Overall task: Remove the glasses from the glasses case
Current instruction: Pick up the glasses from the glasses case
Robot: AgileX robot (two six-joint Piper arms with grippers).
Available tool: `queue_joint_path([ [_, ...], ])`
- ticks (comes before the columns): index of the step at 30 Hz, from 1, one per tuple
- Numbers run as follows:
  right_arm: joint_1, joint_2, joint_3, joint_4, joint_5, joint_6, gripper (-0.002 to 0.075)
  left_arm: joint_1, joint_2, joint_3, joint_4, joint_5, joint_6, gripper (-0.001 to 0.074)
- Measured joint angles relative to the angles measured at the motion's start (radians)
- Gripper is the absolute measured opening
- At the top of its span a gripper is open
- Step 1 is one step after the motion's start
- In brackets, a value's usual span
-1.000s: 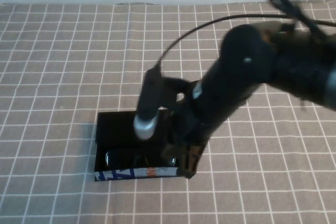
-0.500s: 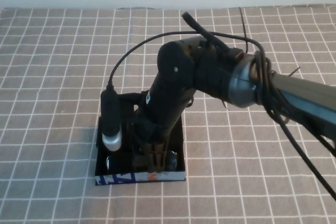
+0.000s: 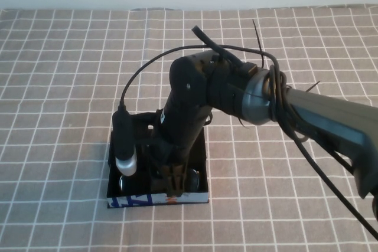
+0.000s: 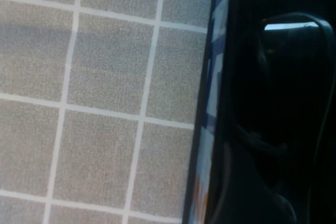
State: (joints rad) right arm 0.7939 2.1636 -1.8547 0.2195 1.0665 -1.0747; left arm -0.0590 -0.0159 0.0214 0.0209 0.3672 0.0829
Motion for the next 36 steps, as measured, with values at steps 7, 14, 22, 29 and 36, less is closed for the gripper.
queue_joint_path([
  [7,0.000,0.015,0.000,-0.006,-0.003,-0.004,0.0290,0.000,0.000,0.000,0.000,0.000,0.000,-0.0004],
  [14,0.000,0.021,0.000,-0.034,-0.008,-0.004,0.0273,0.000,0.000,0.000,0.000,0.000,0.000,-0.0004],
  [22,0.000,0.027,0.000,-0.046,-0.025,-0.004,0.0272,0.000,0.000,0.000,0.000,0.000,0.000,-0.0004],
  [29,0.000,0.015,0.000,-0.038,-0.034,-0.004,0.0331,0.000,0.000,0.000,0.000,0.000,0.000,-0.0004],
  [36,0.000,0.014,-0.009,-0.038,-0.032,-0.004,0.0344,0.000,0.000,0.000,0.000,0.000,0.000,-0.0004],
])
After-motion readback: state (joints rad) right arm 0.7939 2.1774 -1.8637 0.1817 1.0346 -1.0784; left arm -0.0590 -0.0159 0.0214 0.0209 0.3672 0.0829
